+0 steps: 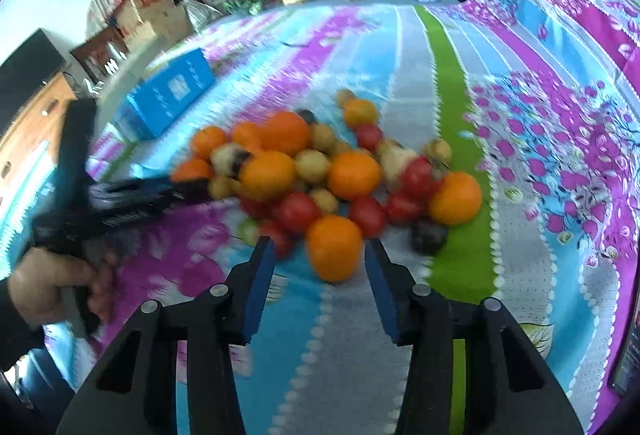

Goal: Organize fruits
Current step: 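Grasp a red tomato with the right tool while the left tool grasps a large orange, then carry the orange and tomato over the blue colander with both tools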

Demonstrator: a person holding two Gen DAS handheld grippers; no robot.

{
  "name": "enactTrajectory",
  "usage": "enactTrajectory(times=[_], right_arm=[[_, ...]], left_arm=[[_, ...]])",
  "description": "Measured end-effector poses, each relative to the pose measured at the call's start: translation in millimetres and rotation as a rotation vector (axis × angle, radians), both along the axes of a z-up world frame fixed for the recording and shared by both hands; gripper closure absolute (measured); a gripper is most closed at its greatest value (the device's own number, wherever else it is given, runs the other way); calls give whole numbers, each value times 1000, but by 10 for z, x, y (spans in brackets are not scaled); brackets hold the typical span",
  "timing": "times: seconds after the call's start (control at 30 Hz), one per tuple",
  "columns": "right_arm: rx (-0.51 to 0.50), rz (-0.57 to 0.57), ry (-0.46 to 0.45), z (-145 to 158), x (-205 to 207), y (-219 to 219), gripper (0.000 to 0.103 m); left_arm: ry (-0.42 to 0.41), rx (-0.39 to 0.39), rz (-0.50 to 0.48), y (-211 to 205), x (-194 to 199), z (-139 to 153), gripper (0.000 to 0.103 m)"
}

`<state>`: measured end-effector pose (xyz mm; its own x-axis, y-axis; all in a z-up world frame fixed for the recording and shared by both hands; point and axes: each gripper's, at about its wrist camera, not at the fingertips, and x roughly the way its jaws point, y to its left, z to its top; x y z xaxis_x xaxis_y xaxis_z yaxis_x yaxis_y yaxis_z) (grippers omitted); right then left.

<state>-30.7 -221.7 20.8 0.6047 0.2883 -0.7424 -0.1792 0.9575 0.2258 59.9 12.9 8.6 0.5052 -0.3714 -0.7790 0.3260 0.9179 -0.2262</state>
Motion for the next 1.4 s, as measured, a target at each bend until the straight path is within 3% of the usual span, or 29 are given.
enactTrajectory(times=[0.1, 0.23, 0.43, 0.5, 0.73, 0.87, 1.1, 1.4], right_arm=[[122, 29, 41, -43, -12, 107, 53], [55, 6, 62, -233, 102, 264, 58], [33, 9, 65, -330, 277, 380, 62], [21, -3, 68, -362, 304, 393, 72], [15, -33, 90, -388, 319, 384, 74], [43, -50, 70, -193, 196, 333, 74], [33, -85, -23, 472, -32, 374, 74], [24, -27, -97, 1157, -97, 826, 74]], left_arm=[[-6, 9, 1, -9, -6, 8, 57], [-12, 13, -2, -4, -35, 26, 58], [-6, -7, -1, 14, -19, 2, 57], [-7, -6, -1, 13, -26, 3, 57], [-11, 10, 14, 2, -53, 50, 58], [-29, 0, 29, 40, -184, 224, 58], [-115, 60, 70, 156, -604, 931, 58], [-171, 59, 222, 811, -895, 1582, 58]])
